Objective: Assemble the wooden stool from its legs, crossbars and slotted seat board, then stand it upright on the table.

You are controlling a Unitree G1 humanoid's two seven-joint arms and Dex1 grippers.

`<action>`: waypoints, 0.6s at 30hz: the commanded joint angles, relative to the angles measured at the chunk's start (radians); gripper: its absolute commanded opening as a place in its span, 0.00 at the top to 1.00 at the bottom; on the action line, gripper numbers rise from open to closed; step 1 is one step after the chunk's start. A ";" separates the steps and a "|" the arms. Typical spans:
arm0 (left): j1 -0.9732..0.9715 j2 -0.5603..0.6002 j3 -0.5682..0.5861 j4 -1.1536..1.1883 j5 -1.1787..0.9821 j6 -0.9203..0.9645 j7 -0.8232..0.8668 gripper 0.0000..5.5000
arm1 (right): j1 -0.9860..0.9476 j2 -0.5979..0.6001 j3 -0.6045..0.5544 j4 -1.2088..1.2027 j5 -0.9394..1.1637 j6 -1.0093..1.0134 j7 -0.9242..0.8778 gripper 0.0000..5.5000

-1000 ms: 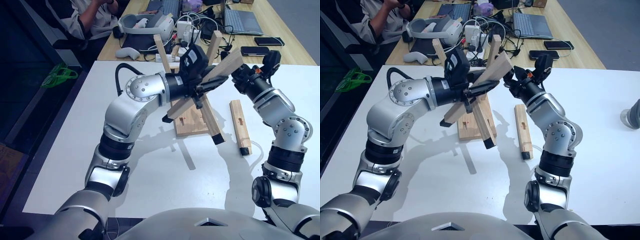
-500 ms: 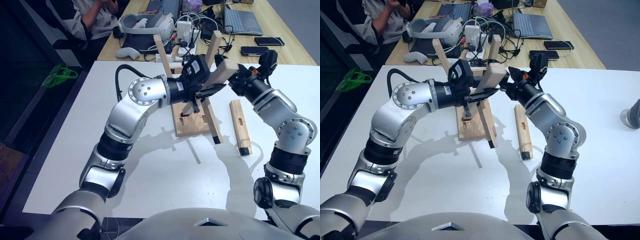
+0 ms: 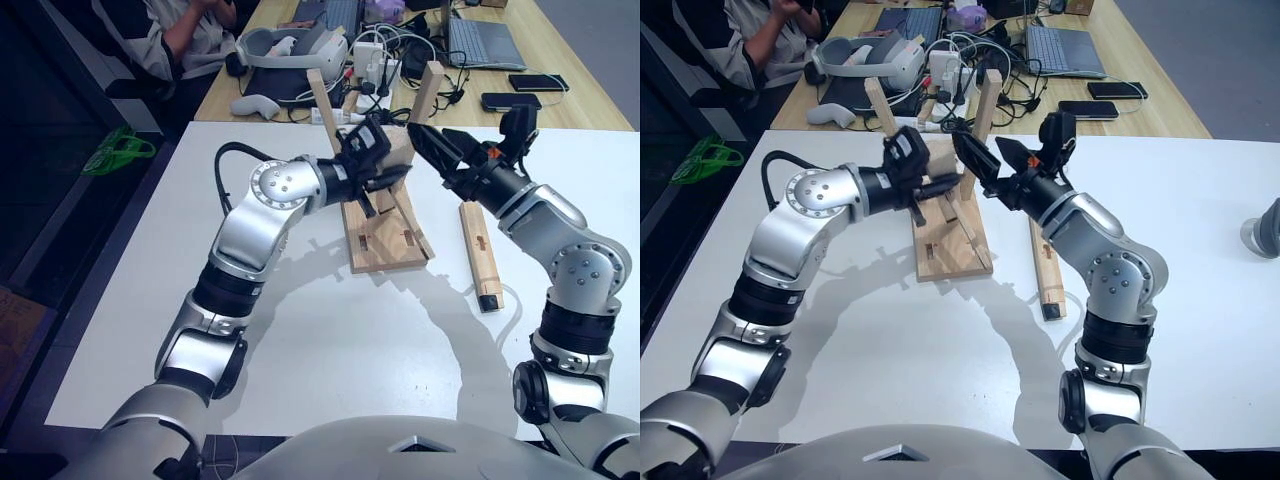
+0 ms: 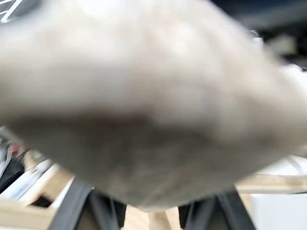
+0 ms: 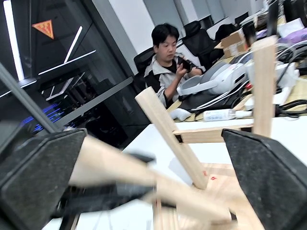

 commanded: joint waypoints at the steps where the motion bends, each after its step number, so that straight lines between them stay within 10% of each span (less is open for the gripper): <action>1: -0.005 0.005 0.108 -0.026 -0.022 0.079 0.069 0.81 | -0.003 -0.027 -0.044 0.047 -0.038 -0.031 -0.013 0.02; 10: 0.150 0.025 0.244 -0.257 -0.117 0.419 0.162 0.81 | 0.016 -0.071 -0.121 0.117 -0.092 -0.088 -0.017 0.02; 18: 0.082 -0.145 0.542 -0.411 -0.140 0.992 0.377 0.81 | 0.187 -0.186 0.065 0.113 -0.320 -0.094 0.070 0.02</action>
